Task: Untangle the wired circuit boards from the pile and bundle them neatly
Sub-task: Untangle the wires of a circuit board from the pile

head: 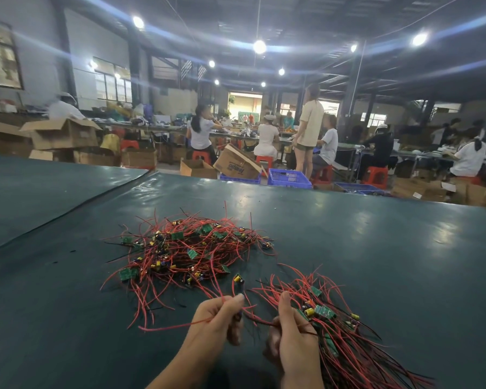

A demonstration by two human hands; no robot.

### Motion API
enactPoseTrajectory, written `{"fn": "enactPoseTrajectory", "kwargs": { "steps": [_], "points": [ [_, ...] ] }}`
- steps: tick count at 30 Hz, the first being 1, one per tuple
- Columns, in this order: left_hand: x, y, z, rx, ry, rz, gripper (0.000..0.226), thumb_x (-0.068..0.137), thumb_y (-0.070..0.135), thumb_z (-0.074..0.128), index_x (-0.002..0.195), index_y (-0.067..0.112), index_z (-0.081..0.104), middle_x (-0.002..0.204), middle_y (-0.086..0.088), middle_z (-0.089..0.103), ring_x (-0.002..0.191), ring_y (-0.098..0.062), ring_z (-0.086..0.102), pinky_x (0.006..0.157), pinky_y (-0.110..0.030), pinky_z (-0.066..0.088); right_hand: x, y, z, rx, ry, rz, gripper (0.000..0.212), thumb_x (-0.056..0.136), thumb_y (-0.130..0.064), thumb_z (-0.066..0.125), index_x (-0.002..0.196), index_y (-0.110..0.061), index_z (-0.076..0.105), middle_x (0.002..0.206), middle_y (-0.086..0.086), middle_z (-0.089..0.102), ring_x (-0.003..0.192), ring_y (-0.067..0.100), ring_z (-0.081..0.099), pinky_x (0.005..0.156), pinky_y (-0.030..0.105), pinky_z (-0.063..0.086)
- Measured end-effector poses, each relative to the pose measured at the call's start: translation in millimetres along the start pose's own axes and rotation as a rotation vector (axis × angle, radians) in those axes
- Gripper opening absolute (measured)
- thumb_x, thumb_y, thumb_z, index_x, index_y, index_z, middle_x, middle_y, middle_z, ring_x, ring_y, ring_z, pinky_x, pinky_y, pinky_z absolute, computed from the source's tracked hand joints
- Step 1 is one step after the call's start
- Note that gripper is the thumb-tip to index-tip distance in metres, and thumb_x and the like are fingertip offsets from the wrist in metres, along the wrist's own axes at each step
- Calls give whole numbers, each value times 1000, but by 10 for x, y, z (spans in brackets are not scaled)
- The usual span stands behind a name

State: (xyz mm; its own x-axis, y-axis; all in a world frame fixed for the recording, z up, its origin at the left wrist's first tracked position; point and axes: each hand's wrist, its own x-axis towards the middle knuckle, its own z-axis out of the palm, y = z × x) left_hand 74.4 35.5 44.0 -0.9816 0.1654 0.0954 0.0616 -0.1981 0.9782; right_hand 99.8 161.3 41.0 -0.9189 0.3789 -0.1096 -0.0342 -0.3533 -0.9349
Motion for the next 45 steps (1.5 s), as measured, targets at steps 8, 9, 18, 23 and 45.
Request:
{"fn": "enactPoseTrajectory", "kwargs": {
  "steps": [8,9,18,23,45],
  "points": [
    [7,22,2,-19,0,19,35,82,33,58,66,3,51,50,-8,47,41,-15,43,43,-22,39,-9,-14,2,55,-157,-87,15,75,-22,71,69,-10,77,48,7,57,31,9,41,31,19,34],
    [-2,23,16,-10,-26,30,40,80,35,58,70,-3,53,49,-7,47,41,-15,43,43,-22,38,-31,3,25,13,-196,-113,9,78,-15,71,74,-12,79,51,5,61,34,6,46,35,17,37],
    [10,-3,42,35,-74,90,38,80,35,56,68,-2,54,45,-2,47,40,-12,42,45,-21,35,-57,106,90,-203,-169,-221,27,88,-9,66,66,-16,79,71,26,68,66,23,58,69,35,49],
    [16,-3,43,41,-55,110,33,86,25,56,60,6,54,44,-5,46,39,-12,41,46,-21,37,-24,19,78,-40,-41,-165,23,85,-9,67,68,-18,80,45,2,57,42,5,49,44,16,43],
    [-14,0,3,74,-150,111,35,81,35,56,69,2,54,50,-3,47,43,-14,43,45,-22,37,-59,150,105,-176,-138,-229,26,87,-12,68,63,-16,78,55,14,64,54,14,55,56,25,47]
  ]
}}
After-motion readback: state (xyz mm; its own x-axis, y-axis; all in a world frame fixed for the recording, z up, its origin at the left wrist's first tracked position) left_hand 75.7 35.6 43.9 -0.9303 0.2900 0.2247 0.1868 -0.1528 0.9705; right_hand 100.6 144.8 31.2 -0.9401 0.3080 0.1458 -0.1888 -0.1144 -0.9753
